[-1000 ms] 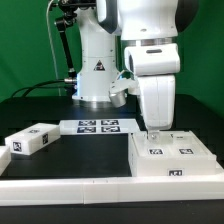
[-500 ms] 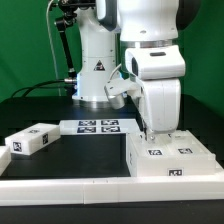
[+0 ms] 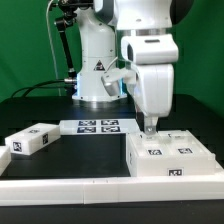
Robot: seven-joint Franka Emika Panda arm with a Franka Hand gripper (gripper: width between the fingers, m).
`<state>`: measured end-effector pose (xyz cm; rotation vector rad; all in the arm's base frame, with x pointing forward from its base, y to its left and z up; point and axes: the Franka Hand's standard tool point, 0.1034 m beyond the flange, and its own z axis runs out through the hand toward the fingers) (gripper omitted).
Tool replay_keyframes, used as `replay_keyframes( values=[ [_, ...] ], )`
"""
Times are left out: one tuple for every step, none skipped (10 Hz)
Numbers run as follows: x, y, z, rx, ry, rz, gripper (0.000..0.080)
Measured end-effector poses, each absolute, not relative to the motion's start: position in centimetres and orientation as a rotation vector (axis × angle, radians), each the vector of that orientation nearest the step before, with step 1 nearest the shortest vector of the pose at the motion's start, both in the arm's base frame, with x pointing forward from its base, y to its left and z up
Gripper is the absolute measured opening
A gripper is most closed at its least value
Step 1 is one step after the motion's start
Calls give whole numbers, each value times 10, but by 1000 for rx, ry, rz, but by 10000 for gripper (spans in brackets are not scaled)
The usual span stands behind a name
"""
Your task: Assemble cabinet
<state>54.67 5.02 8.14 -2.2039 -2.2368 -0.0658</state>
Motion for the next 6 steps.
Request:
replay_keyframes(
  values=[
    [533,49,87,-2274,-2187,-83,679],
    [520,50,94,-2370,-2116,-130,777],
    [504,55,98,-2485,-1998,-170,793],
    [494,64,98,-2567,-1891,-211,793],
    [487,74,95,-2593,-1854,-279,798],
    [482,76,91,-2571,-1881,-312,798]
  ],
)
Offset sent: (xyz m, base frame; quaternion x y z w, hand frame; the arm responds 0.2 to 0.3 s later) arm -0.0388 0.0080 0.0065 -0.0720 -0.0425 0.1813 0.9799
